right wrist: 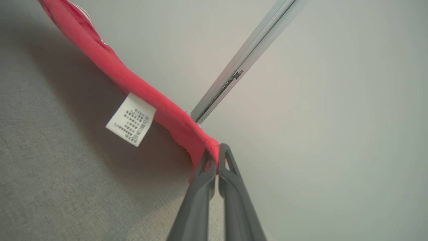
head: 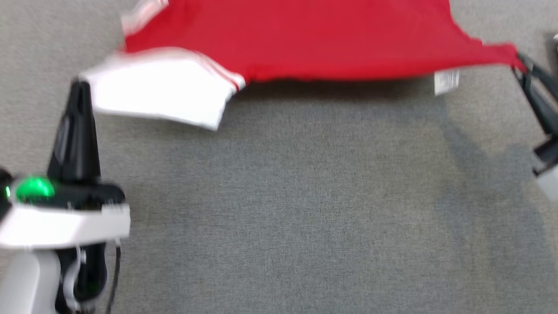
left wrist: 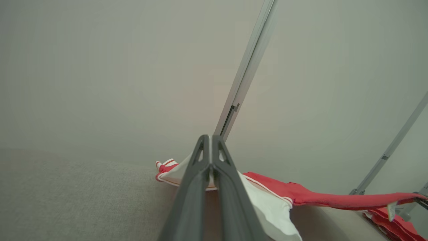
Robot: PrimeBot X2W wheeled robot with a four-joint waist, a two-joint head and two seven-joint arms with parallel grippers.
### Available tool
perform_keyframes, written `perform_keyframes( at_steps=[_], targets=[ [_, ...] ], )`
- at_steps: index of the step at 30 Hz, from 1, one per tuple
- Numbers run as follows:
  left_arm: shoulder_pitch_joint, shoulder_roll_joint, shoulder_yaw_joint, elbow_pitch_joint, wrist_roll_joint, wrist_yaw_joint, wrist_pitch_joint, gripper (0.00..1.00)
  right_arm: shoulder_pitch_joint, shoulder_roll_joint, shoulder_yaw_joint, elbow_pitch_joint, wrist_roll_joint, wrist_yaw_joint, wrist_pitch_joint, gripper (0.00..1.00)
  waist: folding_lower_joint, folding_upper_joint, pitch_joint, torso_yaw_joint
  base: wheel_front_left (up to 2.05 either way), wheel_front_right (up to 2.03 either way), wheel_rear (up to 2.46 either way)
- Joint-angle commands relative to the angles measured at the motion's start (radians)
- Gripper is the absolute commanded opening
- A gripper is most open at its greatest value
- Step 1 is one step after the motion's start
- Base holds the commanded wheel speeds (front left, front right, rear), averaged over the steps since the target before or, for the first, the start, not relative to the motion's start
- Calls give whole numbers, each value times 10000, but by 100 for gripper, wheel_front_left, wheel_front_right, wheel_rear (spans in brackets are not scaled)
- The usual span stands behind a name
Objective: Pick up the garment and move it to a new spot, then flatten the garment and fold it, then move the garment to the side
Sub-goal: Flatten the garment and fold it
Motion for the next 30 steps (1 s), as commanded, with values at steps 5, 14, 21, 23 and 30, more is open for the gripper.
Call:
perform_keyframes(
  at_steps=[5,14,21,23,30],
  targets=[
    [2580,-204,77,-2035,-196,954,438,0,2689,127,-1166,-923,27,-27,-5,0,0,0,-1184,293,0,0,0],
    [5066,-120,-99,-4168,-94,1915,1281,0,6201,624,-3026,-2369,-226,-27,-5,0,0,0,-1659,578,0,0,0],
    [4461,-53,-950,-3754,-169,1665,2067,0,7228,1066,-3304,-2603,-260,-27,-5,0,0,0,-1620,477,0,0,0],
    [3891,-196,-1198,-3236,-144,1525,2131,0,6921,1115,-3051,-2366,-177,-27,-5,0,0,0,-1457,394,0,0,0],
    [1804,-412,-1243,-1425,-3,1042,1800,0,5196,1345,-2065,-1035,297,-27,-7,0,0,0,-943,103,0,0,0]
  ],
)
